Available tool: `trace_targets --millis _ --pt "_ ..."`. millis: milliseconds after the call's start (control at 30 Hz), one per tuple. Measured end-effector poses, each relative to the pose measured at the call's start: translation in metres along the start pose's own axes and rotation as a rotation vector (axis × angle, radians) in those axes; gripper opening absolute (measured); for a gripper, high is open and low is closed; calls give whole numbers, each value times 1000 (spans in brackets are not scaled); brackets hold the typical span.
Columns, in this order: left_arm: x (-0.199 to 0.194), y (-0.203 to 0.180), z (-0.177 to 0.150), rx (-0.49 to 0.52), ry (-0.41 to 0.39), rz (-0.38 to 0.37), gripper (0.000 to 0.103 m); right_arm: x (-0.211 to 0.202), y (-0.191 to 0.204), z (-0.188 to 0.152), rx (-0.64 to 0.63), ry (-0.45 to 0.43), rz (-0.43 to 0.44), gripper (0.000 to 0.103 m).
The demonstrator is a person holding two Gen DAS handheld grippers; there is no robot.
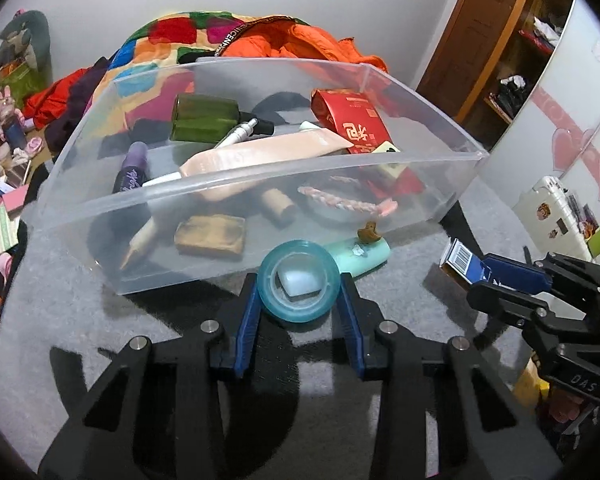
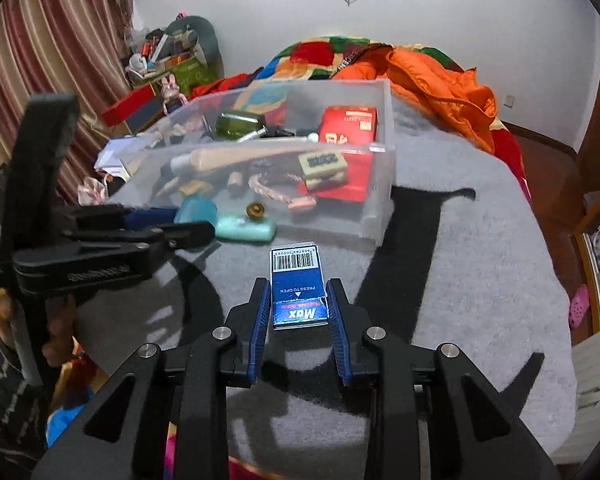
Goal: Organize objects
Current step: 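Grasp the teal tape roll with the left tool while the right tool grasps the blue card, then place the tape roll and blue card into the box and open both tools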
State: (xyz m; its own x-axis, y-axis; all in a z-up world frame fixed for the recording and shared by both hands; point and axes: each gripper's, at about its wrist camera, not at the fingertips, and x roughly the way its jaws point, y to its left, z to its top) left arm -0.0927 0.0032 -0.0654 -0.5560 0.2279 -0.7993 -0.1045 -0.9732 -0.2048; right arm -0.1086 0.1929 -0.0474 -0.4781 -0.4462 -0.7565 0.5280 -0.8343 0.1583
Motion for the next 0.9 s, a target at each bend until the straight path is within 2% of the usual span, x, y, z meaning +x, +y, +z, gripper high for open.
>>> trace_targets --millis 367,667,900 --pt "-35 1 -4 5 -89 45 38 -20 14 22 -5 -99 30 26" --pt "-72 5 18 -7 -209 49 38 -27 9 56 3 -189 10 26" --pt "-75 11 42 2 -250 82 38 -18 4 82 16 -226 -1 26"
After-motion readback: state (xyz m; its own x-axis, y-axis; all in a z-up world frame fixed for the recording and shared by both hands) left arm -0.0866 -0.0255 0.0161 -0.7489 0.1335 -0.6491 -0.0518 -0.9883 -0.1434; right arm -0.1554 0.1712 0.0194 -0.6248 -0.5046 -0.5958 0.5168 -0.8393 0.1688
